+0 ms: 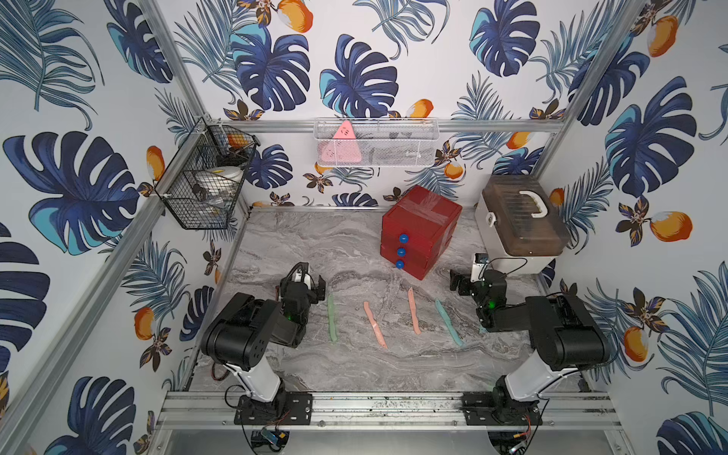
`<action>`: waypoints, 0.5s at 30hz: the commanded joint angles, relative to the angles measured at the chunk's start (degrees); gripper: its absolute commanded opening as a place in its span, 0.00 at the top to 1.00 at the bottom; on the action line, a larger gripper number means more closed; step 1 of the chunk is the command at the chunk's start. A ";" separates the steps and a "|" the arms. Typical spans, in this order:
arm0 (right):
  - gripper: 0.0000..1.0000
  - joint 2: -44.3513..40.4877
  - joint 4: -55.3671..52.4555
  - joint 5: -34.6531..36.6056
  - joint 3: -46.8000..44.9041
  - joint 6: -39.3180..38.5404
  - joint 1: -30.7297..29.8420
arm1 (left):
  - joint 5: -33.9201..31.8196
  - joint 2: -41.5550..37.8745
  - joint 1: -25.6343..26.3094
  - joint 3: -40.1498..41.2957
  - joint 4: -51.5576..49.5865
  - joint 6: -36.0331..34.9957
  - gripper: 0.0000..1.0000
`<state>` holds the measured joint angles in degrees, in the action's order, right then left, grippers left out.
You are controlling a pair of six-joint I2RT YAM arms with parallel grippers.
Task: Place the fruit knives into the drawer by color
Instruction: Move the storage box to the center of the board.
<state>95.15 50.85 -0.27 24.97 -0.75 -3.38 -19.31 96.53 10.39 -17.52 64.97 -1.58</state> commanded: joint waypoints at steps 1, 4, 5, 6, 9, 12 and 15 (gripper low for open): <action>0.00 0.03 0.32 0.33 -0.10 -0.21 -0.05 | -5.81 -0.03 0.42 0.28 5.27 -0.85 0.01; 0.00 0.10 0.64 0.31 -0.10 -0.21 -0.05 | -5.64 -0.38 0.44 0.29 4.68 -0.51 0.01; 0.00 0.08 0.54 0.35 -0.10 -0.21 -0.05 | -5.50 -0.55 0.42 0.21 4.11 -0.36 0.01; 0.00 0.05 0.65 0.28 -0.10 -0.21 -0.05 | -5.44 -0.64 0.37 0.27 4.02 -0.34 0.01; 0.00 0.08 0.75 0.27 -0.10 -0.21 -0.03 | -5.13 -0.82 0.09 0.21 3.61 -0.01 0.01; 0.00 0.07 0.57 0.30 -0.10 -0.21 -0.05 | -4.75 -0.99 -0.19 -0.13 2.38 0.34 0.01; 0.00 0.06 0.69 0.27 -0.10 -0.21 -0.05 | -3.56 -1.08 -0.94 -0.74 1.22 0.67 0.01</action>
<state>95.15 50.87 -0.27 24.97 -0.89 -3.38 -23.70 95.77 9.93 -17.69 65.91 -1.54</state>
